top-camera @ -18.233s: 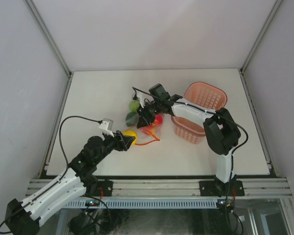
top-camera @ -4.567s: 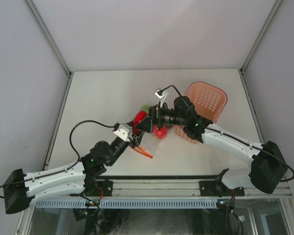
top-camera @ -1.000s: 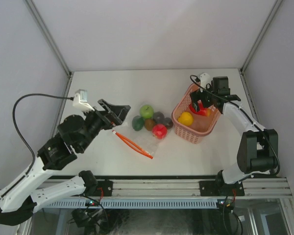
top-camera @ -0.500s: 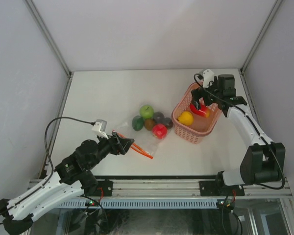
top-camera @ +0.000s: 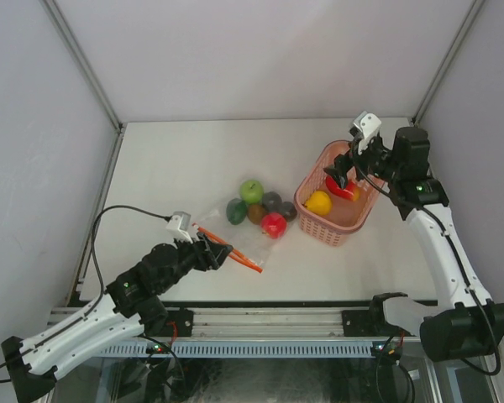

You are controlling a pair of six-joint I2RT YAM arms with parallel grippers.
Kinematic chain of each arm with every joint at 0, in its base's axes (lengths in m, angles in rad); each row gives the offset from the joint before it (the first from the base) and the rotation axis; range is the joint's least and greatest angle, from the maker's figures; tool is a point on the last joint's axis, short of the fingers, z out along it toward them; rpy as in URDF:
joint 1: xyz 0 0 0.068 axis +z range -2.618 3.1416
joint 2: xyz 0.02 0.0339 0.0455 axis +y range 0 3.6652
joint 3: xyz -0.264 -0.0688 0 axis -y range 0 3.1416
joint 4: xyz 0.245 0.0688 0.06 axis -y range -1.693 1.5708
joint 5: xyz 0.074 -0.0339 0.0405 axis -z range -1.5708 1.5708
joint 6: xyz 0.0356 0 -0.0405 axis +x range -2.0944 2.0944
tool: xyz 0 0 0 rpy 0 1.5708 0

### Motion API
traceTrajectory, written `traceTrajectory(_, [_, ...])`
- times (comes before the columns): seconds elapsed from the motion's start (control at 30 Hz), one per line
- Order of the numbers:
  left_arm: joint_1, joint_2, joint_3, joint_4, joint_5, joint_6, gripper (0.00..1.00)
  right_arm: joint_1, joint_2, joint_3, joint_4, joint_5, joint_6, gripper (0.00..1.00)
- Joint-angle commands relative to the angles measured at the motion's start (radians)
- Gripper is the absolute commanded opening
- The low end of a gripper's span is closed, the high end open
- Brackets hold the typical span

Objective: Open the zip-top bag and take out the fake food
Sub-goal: Place the fake fruit in the bin, then pick up the fake fruit from the zipper food storage bag.

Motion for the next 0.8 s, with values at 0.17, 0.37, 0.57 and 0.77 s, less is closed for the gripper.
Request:
traceTrajectory(0.17, [0.006, 0.038, -0.049, 0.167, 0.027, 0.019, 0.7, -0.007, 0.047, 0.203, -0.04, -0.647, -0.034, 1.0])
traceTrajectory(0.37, [0.006, 0.037, -0.09, 0.226, 0.027, 0.027, 0.71, 0.095, 0.133, 0.288, -0.209, -0.758, -0.224, 1.0])
traceTrajectory(0.57, [0.006, 0.036, -0.16, 0.335, 0.043, 0.038, 0.71, 0.293, 0.225, 0.397, -0.599, -0.636, -0.717, 1.0])
traceTrajectory(0.77, [0.006, 0.0, -0.251, 0.452, 0.042, 0.036, 0.71, 0.476, 0.305, 0.417, -0.73, -0.48, -0.957, 1.0])
